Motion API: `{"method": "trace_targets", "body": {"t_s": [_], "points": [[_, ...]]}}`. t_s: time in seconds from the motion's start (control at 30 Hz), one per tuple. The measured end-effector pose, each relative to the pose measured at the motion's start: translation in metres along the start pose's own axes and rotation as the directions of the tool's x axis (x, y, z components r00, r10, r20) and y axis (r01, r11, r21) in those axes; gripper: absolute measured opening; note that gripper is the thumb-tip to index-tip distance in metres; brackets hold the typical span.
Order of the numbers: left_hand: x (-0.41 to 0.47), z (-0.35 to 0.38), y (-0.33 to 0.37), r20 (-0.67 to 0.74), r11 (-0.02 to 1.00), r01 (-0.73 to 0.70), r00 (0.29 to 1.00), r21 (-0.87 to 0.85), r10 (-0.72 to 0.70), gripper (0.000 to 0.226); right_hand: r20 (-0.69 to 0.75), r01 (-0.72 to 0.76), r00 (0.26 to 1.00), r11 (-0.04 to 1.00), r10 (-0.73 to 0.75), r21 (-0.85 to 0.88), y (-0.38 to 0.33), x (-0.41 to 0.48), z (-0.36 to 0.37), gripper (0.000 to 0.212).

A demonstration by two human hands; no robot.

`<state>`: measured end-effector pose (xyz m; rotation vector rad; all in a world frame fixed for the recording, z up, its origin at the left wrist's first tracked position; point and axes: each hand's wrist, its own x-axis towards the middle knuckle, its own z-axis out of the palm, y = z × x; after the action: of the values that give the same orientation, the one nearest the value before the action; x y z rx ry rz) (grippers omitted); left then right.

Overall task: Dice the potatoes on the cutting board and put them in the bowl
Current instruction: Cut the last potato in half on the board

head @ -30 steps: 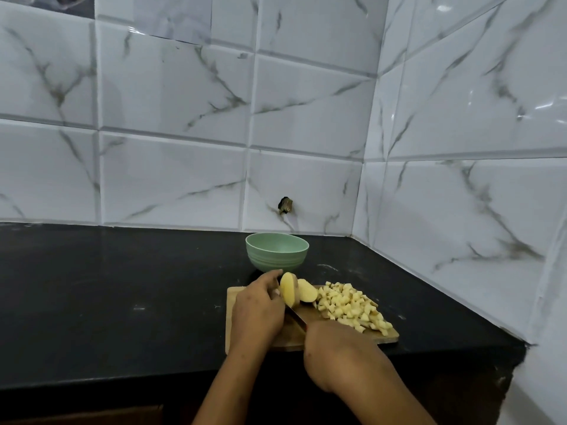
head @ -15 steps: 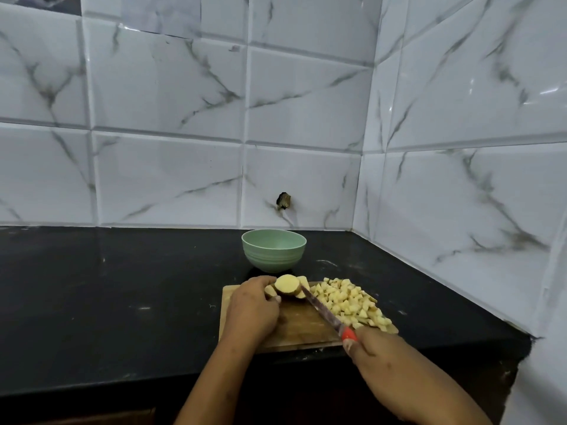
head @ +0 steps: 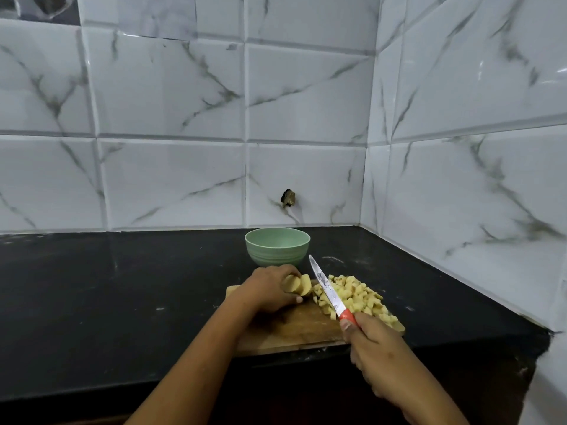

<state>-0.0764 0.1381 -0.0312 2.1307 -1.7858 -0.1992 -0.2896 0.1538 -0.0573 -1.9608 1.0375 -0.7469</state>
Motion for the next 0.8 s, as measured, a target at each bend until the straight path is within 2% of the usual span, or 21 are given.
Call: {"method": "trace_targets", "body": {"t_s": [0.13, 0.23, 0.4, 0.57, 0.67, 0.73, 0.8], "points": [[-0.005, -0.007, -0.010, -0.026, 0.995, -0.051, 0.998, -0.080, 0.049, 0.048, 0.011, -0.022, 1.000, 0.998, 0.021, 0.059, -0.002, 0.000, -0.004, 0.030], [-0.014, -0.020, -0.027, -0.103, 0.997, -0.022, 0.995, -0.079, 0.014, 0.050, -0.001, 0.001, 1.000, 0.999, -0.001, 0.047, -0.006, 0.002, -0.005, 0.030], [-0.031, -0.032, -0.059, -0.035, 0.996, 0.056, 0.998, -0.064, -0.058, 0.050, 0.006, 0.011, 1.000, 0.999, -0.011, 0.050, -0.013, 0.007, -0.003, 0.032], [-0.039, -0.023, -0.064, -0.070, 0.988, -0.002, 0.997, -0.153, -0.009, 0.051, 0.079, -0.030, 0.997, 0.993, 0.021, 0.112, -0.023, 0.006, 0.010, 0.029], [-0.037, -0.021, -0.061, -0.081, 0.953, 0.030, 0.995, -0.303, -0.058, 0.055, 0.108, -0.044, 0.994, 0.990, 0.029, 0.135, -0.028, 0.005, 0.015, 0.028], [-0.033, -0.017, -0.059, -0.061, 0.860, 0.111, 0.985, -0.498, -0.162, 0.050, 0.118, -0.058, 0.992, 0.986, 0.040, 0.154, -0.031, 0.005, 0.015, 0.027], [-0.031, -0.012, -0.053, -0.037, 0.763, 0.180, 0.965, -0.620, -0.258, 0.043, 0.134, -0.080, 0.989, 0.981, 0.056, 0.177, -0.033, 0.005, 0.015, 0.026]]}}
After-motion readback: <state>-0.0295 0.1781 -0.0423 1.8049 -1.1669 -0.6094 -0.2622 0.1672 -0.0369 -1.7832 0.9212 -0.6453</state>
